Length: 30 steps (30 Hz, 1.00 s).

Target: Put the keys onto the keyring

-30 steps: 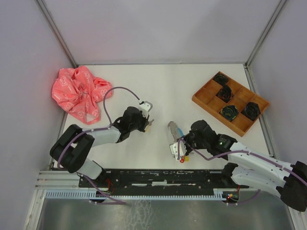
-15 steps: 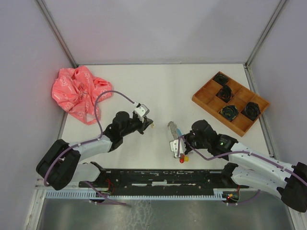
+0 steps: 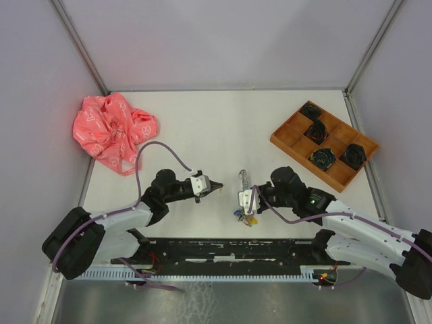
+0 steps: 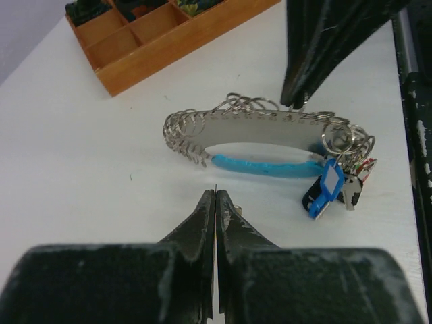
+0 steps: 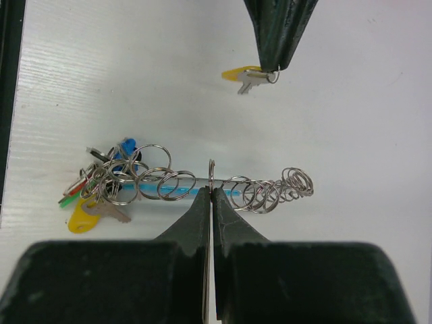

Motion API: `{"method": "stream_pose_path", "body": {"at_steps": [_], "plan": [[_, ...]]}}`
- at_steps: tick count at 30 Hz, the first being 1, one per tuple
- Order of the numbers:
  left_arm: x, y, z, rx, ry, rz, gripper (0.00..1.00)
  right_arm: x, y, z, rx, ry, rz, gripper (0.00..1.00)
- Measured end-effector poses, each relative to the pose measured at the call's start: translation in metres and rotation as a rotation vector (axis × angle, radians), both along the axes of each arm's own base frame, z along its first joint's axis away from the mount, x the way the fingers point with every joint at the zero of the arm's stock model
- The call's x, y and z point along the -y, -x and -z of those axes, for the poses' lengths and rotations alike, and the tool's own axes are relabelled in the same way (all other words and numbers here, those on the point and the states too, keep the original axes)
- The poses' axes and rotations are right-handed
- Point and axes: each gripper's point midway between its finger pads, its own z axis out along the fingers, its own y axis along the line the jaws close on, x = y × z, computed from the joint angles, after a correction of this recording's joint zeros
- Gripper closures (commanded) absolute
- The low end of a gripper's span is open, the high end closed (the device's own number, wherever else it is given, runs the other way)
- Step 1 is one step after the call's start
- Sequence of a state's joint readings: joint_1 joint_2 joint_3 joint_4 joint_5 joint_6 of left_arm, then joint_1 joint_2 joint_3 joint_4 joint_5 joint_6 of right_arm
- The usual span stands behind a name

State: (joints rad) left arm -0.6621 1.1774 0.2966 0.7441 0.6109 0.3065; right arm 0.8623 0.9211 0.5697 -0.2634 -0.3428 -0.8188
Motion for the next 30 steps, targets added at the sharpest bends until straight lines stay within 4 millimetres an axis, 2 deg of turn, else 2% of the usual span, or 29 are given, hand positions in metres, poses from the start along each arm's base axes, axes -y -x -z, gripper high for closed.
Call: {"method": "stream_pose_path", "body": {"at_steps": [8, 20, 30], "plan": [[0.019, 0.034, -0.026, 0.207, 0.017, 0.143, 0.97, -0.006, 0.001, -0.006, -0.021, -0.039, 0.004, 0.99], [0.029, 0.051, -0.017, 0.265, -0.036, 0.197, 0.97, -0.011, -0.003, -0.018, 0.011, -0.087, 0.007, 0.99], [0.035, 0.052, -0.008, 0.247, -0.053, 0.211, 0.97, -0.012, -0.004, -0.02, 0.041, -0.082, -0.014, 0.99]]}}
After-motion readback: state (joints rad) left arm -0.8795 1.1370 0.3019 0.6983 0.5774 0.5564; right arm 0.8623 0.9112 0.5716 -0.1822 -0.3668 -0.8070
